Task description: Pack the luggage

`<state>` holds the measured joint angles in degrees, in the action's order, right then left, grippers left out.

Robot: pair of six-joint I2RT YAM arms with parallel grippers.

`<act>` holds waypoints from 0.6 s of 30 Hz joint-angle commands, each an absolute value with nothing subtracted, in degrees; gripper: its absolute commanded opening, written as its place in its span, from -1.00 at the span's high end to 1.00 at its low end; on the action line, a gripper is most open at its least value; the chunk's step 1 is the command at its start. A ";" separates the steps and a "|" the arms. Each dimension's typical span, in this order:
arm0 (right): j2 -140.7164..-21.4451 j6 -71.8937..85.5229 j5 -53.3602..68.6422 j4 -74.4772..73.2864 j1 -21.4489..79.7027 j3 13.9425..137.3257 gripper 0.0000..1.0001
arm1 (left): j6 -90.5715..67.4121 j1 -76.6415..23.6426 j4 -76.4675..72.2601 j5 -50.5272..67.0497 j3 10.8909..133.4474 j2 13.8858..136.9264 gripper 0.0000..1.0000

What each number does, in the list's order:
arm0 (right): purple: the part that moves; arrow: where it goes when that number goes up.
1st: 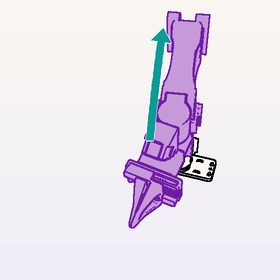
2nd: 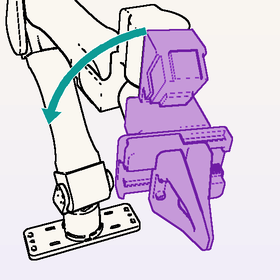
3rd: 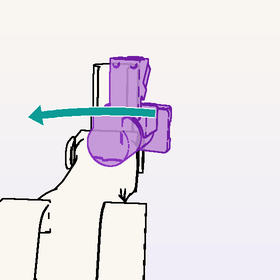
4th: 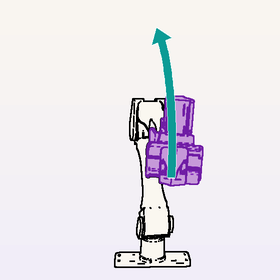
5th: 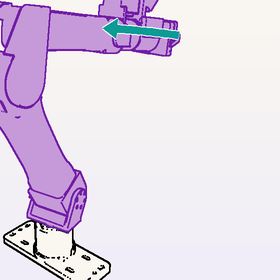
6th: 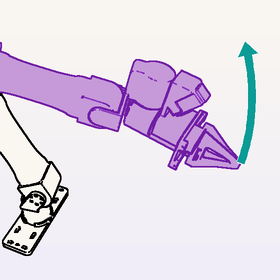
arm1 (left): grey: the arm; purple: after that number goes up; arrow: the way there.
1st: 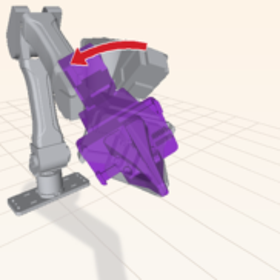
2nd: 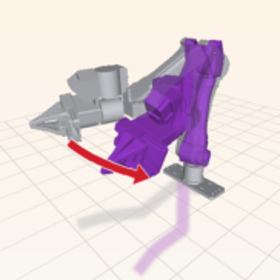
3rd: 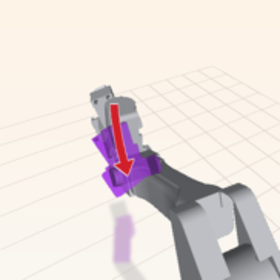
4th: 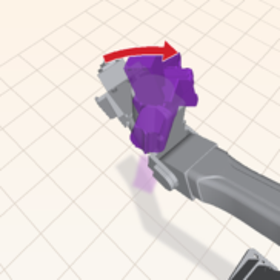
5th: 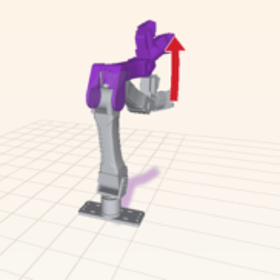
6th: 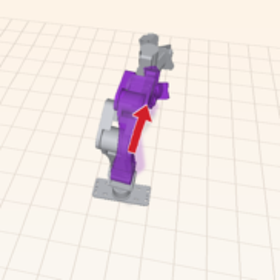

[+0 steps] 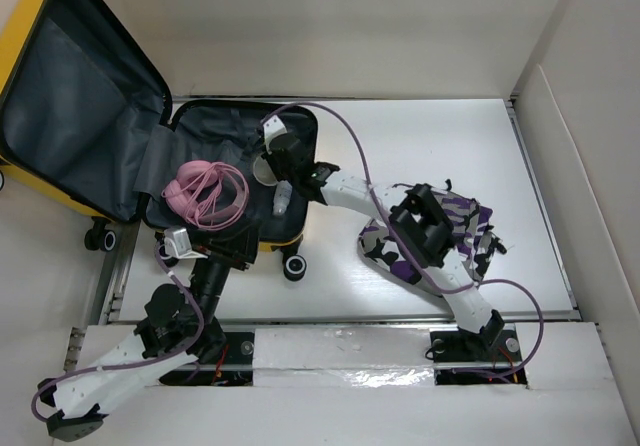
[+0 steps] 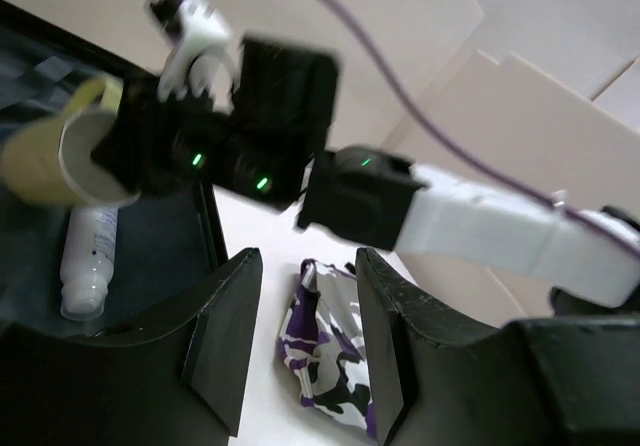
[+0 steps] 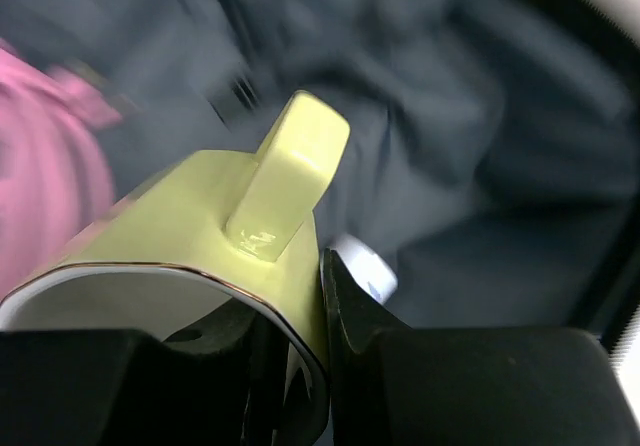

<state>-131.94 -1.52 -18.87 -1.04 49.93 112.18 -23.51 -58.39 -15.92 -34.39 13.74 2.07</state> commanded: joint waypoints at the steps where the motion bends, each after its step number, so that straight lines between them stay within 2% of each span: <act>1: -131.48 -0.35 -25.57 7.37 50.44 115.06 1.00 | -24.17 -58.18 -16.88 -36.47 13.01 -1.65 0.22; 4: -131.84 -1.23 -26.19 8.44 52.02 113.48 0.98 | -24.61 -58.18 -15.47 -37.00 13.01 -4.04 0.23; 5: -131.40 -1.49 -26.10 8.61 52.03 113.47 0.88 | -24.61 -58.18 -15.56 -36.91 12.92 -4.74 0.23; 6: -130.70 -1.76 -25.49 9.14 52.90 111.20 0.58 | -24.61 -58.18 -15.73 -36.91 12.75 -4.75 0.23; 7: -128.95 -2.02 -25.14 9.92 53.69 109.62 0.41 | -24.52 -58.18 -15.91 -37.00 12.66 -4.66 0.23; 8: -127.89 -2.37 -24.79 11.41 53.70 106.55 0.12 | -24.61 -58.18 -15.82 -37.18 12.83 -4.05 0.23; 9: -126.84 -2.29 -24.09 11.86 54.40 105.31 0.02 | -24.78 -58.18 -15.47 -37.26 13.09 -3.61 0.23; 12: -122.18 -1.58 -21.98 11.78 54.40 101.44 -0.15 | -24.87 -58.18 -15.82 -37.00 13.45 -1.68 0.23; 13: -121.04 -1.58 -21.45 11.78 54.40 100.64 -0.15 | -24.87 -58.18 -15.99 -37.09 13.36 -1.67 0.23; 14: -118.59 -1.23 -21.01 11.08 54.40 99.94 -0.26 | -24.87 -58.18 -16.00 -37.26 13.53 -1.06 0.22; 17: -114.80 -0.71 -18.90 9.76 53.71 97.30 -0.43 | -24.53 -58.18 -16.17 -37.09 13.97 -0.53 0.22; 18: -111.83 -0.53 -17.85 9.76 53.70 95.21 -0.44 | -24.26 -58.18 -16.69 -36.92 13.80 -0.53 0.22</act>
<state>-120.36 -1.52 -20.21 4.73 54.87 96.90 -24.56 -58.39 -14.26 -36.58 13.41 0.67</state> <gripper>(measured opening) 0.713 0.390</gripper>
